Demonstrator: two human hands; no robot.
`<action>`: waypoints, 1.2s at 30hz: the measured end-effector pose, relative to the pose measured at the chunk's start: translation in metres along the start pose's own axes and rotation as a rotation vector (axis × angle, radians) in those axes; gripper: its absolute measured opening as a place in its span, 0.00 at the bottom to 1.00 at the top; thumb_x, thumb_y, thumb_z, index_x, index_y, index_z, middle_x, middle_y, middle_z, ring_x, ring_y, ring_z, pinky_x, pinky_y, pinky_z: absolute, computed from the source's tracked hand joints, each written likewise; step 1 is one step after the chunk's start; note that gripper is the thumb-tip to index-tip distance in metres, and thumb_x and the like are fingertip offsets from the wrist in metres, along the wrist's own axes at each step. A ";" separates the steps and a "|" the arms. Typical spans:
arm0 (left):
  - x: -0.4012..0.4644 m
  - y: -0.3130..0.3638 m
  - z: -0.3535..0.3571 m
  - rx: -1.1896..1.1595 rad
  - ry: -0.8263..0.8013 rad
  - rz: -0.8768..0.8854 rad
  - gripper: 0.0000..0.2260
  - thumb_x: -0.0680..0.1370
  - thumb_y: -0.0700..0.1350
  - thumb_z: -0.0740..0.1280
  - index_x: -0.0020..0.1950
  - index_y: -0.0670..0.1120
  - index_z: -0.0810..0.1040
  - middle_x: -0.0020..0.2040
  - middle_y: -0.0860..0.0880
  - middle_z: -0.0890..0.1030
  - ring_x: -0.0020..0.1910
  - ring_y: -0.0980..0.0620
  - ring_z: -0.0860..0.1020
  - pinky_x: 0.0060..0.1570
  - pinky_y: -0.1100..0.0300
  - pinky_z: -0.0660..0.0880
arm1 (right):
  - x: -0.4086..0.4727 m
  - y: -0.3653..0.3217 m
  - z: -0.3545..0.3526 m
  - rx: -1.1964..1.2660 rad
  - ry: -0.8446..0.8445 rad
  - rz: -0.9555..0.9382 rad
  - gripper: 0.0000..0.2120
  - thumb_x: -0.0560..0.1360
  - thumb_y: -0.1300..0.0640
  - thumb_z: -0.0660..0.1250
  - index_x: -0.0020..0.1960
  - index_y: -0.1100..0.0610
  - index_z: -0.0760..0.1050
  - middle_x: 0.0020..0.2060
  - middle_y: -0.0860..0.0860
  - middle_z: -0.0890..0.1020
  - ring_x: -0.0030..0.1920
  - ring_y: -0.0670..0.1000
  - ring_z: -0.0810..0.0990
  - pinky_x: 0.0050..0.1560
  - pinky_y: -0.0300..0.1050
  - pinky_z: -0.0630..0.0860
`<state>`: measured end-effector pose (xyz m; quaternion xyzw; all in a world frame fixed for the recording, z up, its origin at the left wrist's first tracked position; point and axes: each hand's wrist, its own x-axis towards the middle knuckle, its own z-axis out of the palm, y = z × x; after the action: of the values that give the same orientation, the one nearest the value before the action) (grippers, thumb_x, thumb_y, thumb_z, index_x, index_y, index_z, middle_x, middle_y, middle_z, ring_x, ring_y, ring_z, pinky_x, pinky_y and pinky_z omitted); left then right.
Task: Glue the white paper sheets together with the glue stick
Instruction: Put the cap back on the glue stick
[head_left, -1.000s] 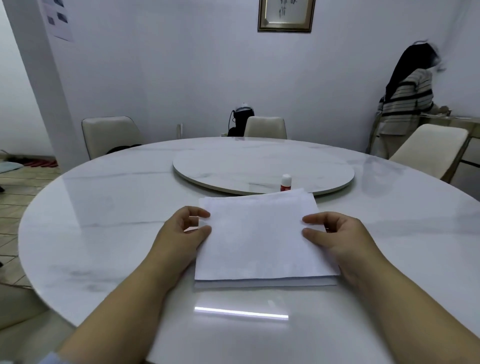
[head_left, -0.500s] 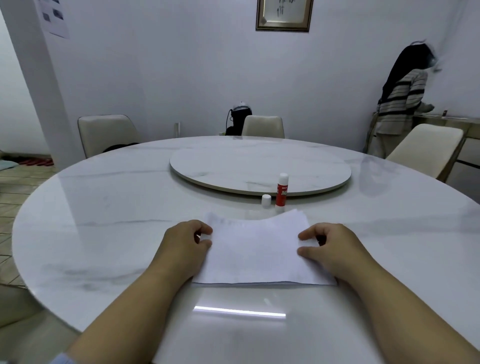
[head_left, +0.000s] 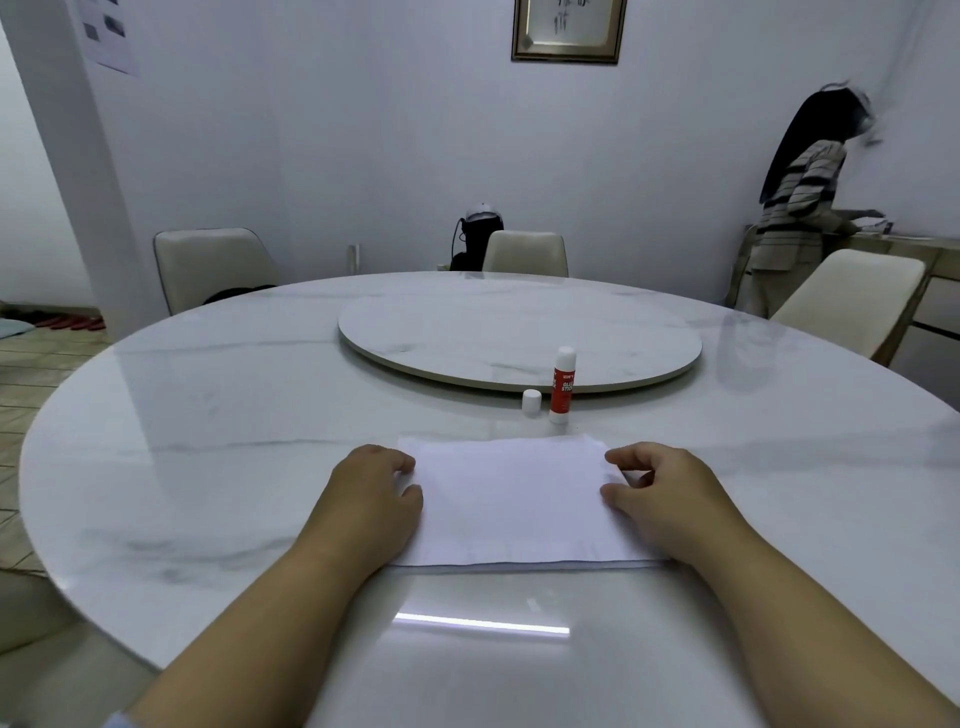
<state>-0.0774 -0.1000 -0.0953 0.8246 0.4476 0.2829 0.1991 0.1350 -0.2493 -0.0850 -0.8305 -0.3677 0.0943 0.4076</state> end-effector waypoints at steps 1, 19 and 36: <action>0.000 0.000 0.001 -0.003 0.000 0.006 0.15 0.76 0.43 0.63 0.63 0.46 0.75 0.64 0.48 0.73 0.60 0.49 0.73 0.60 0.63 0.65 | 0.000 0.001 0.000 -0.009 -0.001 -0.010 0.16 0.72 0.58 0.70 0.58 0.50 0.78 0.36 0.39 0.72 0.37 0.37 0.72 0.36 0.28 0.65; 0.003 -0.003 0.006 -0.014 0.043 0.062 0.14 0.73 0.47 0.67 0.57 0.45 0.77 0.50 0.53 0.70 0.55 0.51 0.71 0.51 0.64 0.65 | 0.096 -0.053 0.021 0.110 -0.041 0.150 0.34 0.71 0.45 0.72 0.71 0.58 0.66 0.68 0.55 0.73 0.65 0.57 0.73 0.63 0.49 0.71; 0.027 0.043 -0.019 -0.963 -0.203 -0.006 0.11 0.77 0.52 0.64 0.55 0.50 0.80 0.54 0.53 0.83 0.54 0.52 0.78 0.48 0.60 0.73 | 0.012 -0.077 0.036 0.846 -0.482 -0.084 0.08 0.81 0.57 0.59 0.51 0.53 0.77 0.37 0.50 0.79 0.33 0.47 0.77 0.36 0.39 0.75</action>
<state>-0.0509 -0.0982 -0.0476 0.6610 0.2469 0.3752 0.6011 0.0856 -0.1889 -0.0487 -0.5310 -0.4143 0.4085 0.6160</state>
